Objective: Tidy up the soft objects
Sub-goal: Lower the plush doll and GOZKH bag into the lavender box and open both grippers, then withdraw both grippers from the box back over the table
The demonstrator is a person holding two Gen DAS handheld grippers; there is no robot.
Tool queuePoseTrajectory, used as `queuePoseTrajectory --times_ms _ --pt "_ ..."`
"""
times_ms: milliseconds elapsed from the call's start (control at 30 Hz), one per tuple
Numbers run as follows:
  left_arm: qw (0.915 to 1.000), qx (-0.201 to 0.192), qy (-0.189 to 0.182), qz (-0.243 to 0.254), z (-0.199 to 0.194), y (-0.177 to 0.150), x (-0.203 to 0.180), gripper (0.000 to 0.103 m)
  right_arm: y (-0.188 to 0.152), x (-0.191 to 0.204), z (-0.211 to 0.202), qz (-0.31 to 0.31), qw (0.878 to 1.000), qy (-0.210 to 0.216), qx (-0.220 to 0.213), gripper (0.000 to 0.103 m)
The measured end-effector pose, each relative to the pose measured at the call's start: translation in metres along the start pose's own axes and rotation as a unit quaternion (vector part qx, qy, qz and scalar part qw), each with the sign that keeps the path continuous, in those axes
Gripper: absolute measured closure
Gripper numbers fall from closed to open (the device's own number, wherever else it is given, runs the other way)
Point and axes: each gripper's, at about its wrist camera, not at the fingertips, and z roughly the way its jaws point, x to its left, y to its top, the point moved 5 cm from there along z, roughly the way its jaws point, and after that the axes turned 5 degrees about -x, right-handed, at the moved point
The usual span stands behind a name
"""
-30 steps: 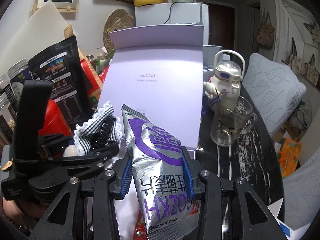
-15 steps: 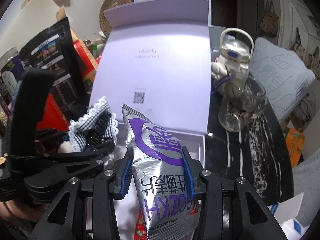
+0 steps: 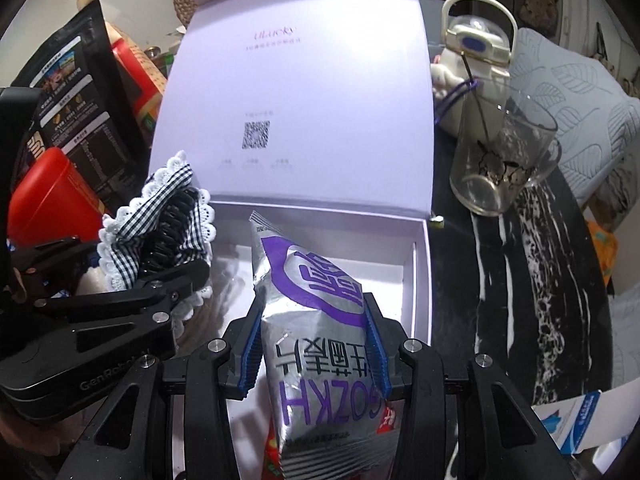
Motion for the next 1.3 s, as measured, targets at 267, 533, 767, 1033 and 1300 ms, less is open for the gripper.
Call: queuePoseTrajectory --times_ms 267,533,767,1033,1300 --pt "0.9997 0.005 0.022 0.003 0.001 -0.001 0.001 0.048 0.001 -0.004 0.004 0.008 1.0 -0.004 0.021 0.044" --pt "0.9989 -0.026 0.036 0.011 -0.012 0.007 -0.012 0.047 0.007 -0.006 -0.021 0.008 1.0 -0.001 -0.008 0.037" --pt "0.9972 -0.064 0.039 0.008 -0.037 0.013 -0.015 0.047 0.016 0.0 -0.064 -0.003 0.998 -0.013 -0.06 0.037" --pt "0.9927 -0.12 0.017 -0.008 -0.078 0.019 -0.009 0.047 0.027 0.01 -0.109 -0.017 0.993 -0.016 -0.119 0.037" --pt "0.9868 -0.162 -0.009 -0.007 -0.128 0.02 -0.005 0.047 0.034 0.018 -0.152 -0.027 0.984 -0.009 -0.174 0.035"
